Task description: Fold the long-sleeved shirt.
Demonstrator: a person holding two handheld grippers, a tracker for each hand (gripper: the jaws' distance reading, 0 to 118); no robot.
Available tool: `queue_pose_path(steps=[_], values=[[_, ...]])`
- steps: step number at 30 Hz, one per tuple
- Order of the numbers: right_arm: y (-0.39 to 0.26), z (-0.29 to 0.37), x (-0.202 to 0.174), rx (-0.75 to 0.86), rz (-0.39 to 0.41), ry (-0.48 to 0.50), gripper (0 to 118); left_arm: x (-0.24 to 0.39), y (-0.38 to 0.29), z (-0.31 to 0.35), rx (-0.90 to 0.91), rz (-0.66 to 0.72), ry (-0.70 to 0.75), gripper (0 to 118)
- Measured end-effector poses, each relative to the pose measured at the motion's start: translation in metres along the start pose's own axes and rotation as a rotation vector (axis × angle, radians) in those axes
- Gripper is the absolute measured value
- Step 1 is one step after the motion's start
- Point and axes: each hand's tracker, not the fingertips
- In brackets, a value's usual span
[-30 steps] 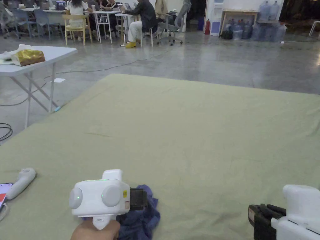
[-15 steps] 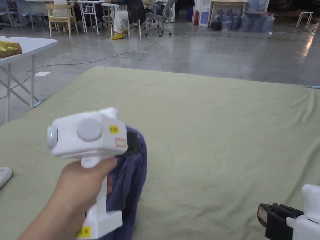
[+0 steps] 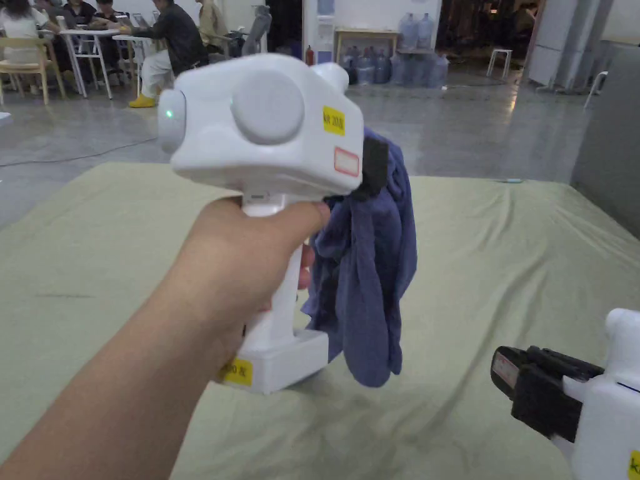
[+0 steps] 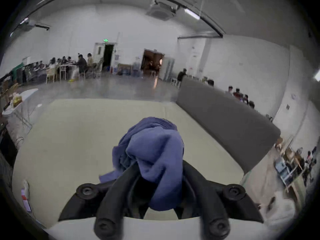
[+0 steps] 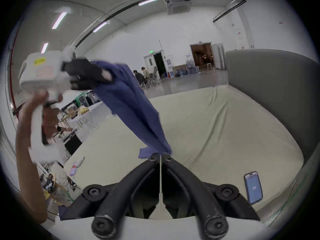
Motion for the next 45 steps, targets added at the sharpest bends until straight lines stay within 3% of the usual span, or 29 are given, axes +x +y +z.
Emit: queue_pose_path(steps=[4, 11, 12, 14, 15, 18, 22, 24, 25, 27, 28, 31, 32, 35, 37, 38, 40, 45], values=[[-0.009, 0.007, 0.019, -0.005, -0.009, -0.041, 0, 0.02, -0.089, -0.08, -0.227, 0.012, 0.005, 8], [-0.034, -0.006, 0.049, -0.087, -0.057, -0.095, 0, 0.015, -0.256, -0.193, -0.629, 0.164, 0.02, 9], [-0.036, -0.009, 0.052, -0.099, -0.06, -0.094, 0, 0.013, -0.264, -0.196, -0.65, 0.21, -0.05, 25], [-0.037, -0.013, 0.054, -0.117, -0.059, -0.092, 0, 0.005, -0.258, -0.193, -0.63, 0.298, -0.085, 88], [-0.035, -0.014, 0.054, -0.115, -0.058, -0.094, 0, 0.001, -0.242, -0.183, -0.559, 0.318, -0.119, 114], [-0.03, -0.013, 0.055, -0.096, -0.065, -0.079, 0, -0.015, -0.193, -0.137, -0.327, 0.284, -0.152, 118], [-0.03, -0.018, 0.052, -0.094, -0.064, -0.05, 0, -0.049, -0.162, -0.069, -0.1, 0.26, -0.028, 118], [-0.038, -0.024, 0.048, -0.117, -0.059, -0.035, 0, -0.065, -0.177, -0.054, -0.183, 0.199, 0.079, 109], [-0.043, -0.027, 0.046, -0.136, -0.054, -0.028, 0, -0.07, -0.188, -0.051, -0.234, 0.152, 0.137, 89], [-0.059, -0.038, 0.043, -0.192, -0.05, -0.022, 0, -0.08, -0.227, -0.054, -0.333, 0.094, 0.274, 0], [-0.065, -0.042, 0.041, -0.218, -0.05, -0.019, 0, -0.085, -0.243, -0.058, -0.403, 0.108, 0.301, 0], [-0.083, -0.056, 0.039, -0.291, -0.063, -0.005, 0, -0.105, -0.276, -0.076, -0.504, 0.342, 0.118, 0], [-0.087, -0.06, 0.038, -0.31, -0.063, -0.004, 0, -0.112, -0.273, -0.081, -0.486, 0.384, 0.119, 0], [-0.094, -0.069, 0.036, -0.341, -0.055, -0.01, 0, -0.108, -0.248, -0.108, -0.415, 0.303, 0.134, 0], [-0.095, -0.074, 0.037, -0.353, -0.057, -0.009, 0, -0.107, -0.223, -0.134, -0.37, 0.292, 0.131, 96], [-0.096, -0.077, 0.038, -0.358, -0.059, -0.01, 0, -0.107, -0.212, -0.158, -0.381, 0.281, 0.117, 116], [-0.097, -0.081, 0.041, -0.366, -0.065, -0.017, 0, -0.11, -0.192, -0.198, -0.407, 0.267, 0.078, 114], [-0.102, -0.086, 0.054, -0.383, -0.082, -0.053, 0, -0.112, -0.168, -0.301, -0.46, 0.235, 0.142, 110]])
